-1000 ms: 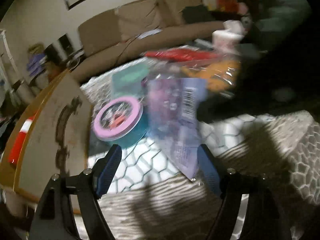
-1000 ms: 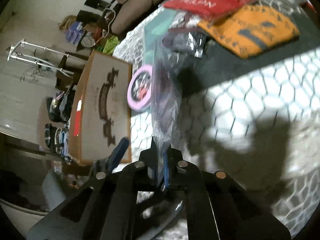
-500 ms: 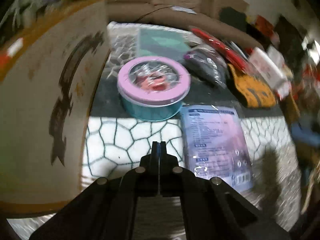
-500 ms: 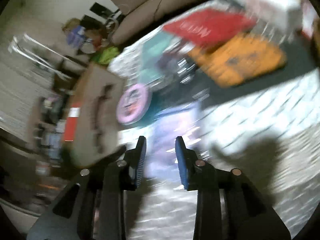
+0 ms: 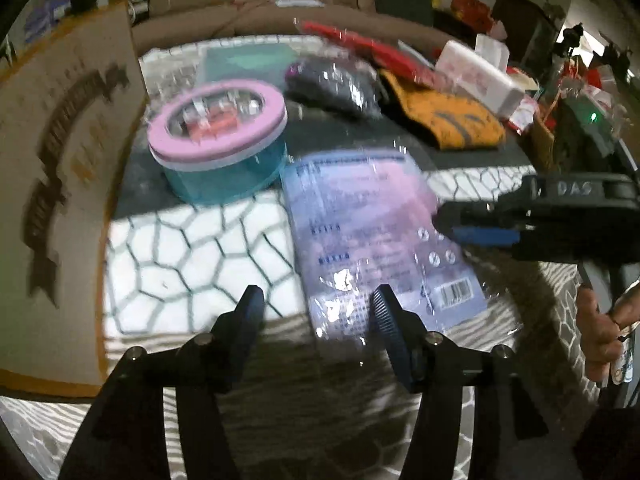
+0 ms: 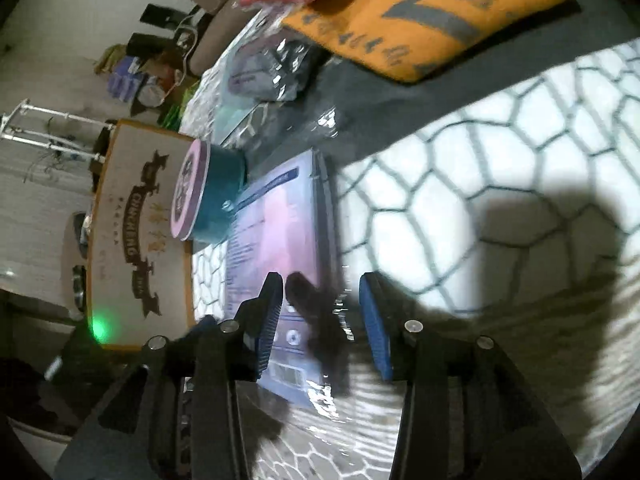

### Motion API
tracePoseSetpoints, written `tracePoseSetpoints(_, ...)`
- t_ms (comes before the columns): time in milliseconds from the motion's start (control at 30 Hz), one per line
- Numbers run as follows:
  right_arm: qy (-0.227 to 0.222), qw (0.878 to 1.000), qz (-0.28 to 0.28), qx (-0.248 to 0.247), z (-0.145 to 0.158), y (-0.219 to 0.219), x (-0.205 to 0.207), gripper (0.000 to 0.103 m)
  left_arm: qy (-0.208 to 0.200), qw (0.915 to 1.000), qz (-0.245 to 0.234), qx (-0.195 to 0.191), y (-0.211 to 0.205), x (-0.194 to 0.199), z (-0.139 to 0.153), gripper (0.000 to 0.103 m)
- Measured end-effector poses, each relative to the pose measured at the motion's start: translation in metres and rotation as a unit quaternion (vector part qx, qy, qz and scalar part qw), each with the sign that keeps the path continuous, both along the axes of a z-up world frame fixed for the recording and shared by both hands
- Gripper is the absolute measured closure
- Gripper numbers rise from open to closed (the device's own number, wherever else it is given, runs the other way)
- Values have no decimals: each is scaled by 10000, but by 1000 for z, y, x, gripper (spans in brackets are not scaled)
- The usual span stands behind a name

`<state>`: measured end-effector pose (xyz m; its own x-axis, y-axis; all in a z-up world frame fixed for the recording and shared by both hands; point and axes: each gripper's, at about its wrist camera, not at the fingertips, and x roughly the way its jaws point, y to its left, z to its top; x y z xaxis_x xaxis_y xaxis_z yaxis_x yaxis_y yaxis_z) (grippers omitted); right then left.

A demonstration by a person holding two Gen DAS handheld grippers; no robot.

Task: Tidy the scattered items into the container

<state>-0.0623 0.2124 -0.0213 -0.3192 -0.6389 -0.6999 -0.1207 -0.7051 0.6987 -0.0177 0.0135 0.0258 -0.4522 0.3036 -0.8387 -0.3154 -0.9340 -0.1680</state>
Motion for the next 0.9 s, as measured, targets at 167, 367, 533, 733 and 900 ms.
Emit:
tracePoseSetpoints(167,97,9992,331,203,15,-23,-5,89,491,9979,-55,-426,6,10,14,45)
tracePoseSetpoints(367,-176,9991,361,-164,36,-35,-6,95,1076,9899,-97,-917,11,26,27,28)
tracePoseSetpoints(533,-223,9987,461,-42,51,-54,-11,95,1149,9897,46,-852,0,30,34,27)
tracePoseSetpoints(733,-189,9983,548,91,61,-75,-14,95,1024,9930,99,-574,-19,38,43,27)
tracePoseSetpoints(900,-141,9980,610,100,71,-88,-18,95,1325,9904,-174,-368,-35,60,51,12)
